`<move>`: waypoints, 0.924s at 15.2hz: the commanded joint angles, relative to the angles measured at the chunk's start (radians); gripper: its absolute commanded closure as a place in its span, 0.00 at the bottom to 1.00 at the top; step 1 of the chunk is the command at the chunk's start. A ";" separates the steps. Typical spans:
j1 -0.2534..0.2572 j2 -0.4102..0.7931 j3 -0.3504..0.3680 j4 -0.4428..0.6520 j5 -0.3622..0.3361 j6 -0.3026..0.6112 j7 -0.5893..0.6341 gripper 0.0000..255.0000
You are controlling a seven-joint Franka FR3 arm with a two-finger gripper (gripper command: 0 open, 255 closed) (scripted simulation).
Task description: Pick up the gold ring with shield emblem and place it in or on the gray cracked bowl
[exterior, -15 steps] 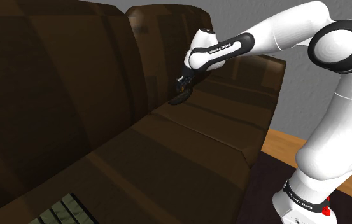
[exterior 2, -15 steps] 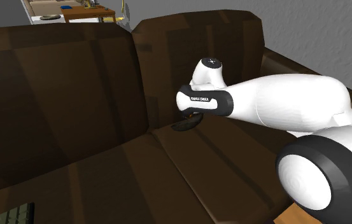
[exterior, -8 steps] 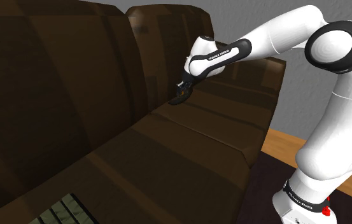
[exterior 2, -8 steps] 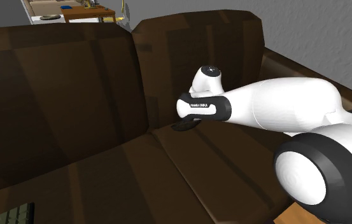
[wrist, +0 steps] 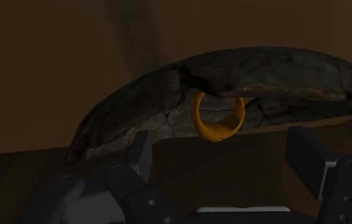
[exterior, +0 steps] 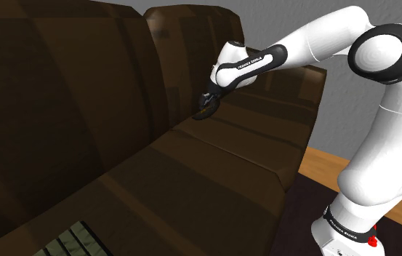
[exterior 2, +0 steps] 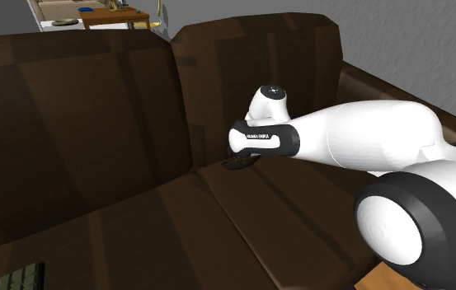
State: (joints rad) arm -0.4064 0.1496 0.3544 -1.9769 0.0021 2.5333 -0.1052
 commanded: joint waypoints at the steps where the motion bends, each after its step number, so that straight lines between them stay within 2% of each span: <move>1: 0.000 0.000 0.000 0.000 0.000 0.000 0.000 0.00; 3: 0.000 0.000 0.000 0.000 0.000 0.000 0.000 0.00; 7: -0.017 -0.105 0.004 -0.007 0.057 -0.093 -0.038 0.00; 14: -0.017 -0.105 0.004 -0.007 0.057 -0.093 -0.038 0.00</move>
State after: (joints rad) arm -0.4232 0.0446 0.3581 -1.9836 0.0592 2.4404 -0.1429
